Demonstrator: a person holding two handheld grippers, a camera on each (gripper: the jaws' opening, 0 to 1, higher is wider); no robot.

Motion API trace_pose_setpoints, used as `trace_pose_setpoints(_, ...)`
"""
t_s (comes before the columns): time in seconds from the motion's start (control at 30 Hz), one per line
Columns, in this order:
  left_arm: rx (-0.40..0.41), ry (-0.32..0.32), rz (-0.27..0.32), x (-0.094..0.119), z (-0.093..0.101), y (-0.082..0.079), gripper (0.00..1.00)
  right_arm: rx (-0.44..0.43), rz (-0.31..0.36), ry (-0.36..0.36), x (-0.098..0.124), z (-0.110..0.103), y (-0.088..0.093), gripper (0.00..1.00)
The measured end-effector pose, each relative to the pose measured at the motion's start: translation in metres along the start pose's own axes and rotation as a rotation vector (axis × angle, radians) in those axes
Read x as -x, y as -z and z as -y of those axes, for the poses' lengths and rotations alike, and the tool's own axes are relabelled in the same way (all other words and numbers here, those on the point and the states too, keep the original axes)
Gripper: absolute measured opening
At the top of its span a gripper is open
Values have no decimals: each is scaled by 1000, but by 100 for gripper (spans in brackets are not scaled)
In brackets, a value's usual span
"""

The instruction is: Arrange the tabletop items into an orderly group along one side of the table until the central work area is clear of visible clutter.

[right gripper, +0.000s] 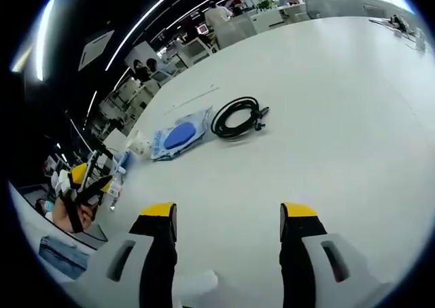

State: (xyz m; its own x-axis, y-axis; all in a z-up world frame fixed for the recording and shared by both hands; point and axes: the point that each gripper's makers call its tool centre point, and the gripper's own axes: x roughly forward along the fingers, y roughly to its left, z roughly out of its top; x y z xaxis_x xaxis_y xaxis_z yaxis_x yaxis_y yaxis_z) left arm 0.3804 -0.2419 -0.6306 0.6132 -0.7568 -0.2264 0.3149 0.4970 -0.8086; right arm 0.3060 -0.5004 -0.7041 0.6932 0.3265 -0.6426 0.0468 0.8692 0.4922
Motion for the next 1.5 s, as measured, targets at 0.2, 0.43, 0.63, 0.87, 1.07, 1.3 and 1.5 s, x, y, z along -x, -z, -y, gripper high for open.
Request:
trace_pose_setpoints(0.2, -56, -47, -9, 3, -8, -2, 53, 2, 6, 4, 0, -1, -3, 61)
trace_pose_setpoints(0.43, -123, -128, -34, 11, -27, -1, 61, 2, 2, 14, 0, -1, -2, 61)
trace_pose_setpoints(0.63, -170, -181, -68, 17, -39, 0, 66, -7, -5, 20, 0, 0, 2, 61)
trace_pose_setpoints(0.87, -163, -246, -47, 24, -52, -7, 66, -10, -25, 24, -1, 0, 6, 60)
trace_pose_setpoints(1.07, -201, -284, -75, 28, -59, -7, 65, -8, -38, 22, -5, -2, 5, 59)
trace_pose_setpoints(1.3, -211, -296, -92, 31, -60, -4, 65, -18, -45, 16, -8, -4, 8, 58)
trace_pose_setpoints(1.5, -221, -299, -106, 32, -62, -4, 65, -35, -45, 19, -10, -2, 10, 58)
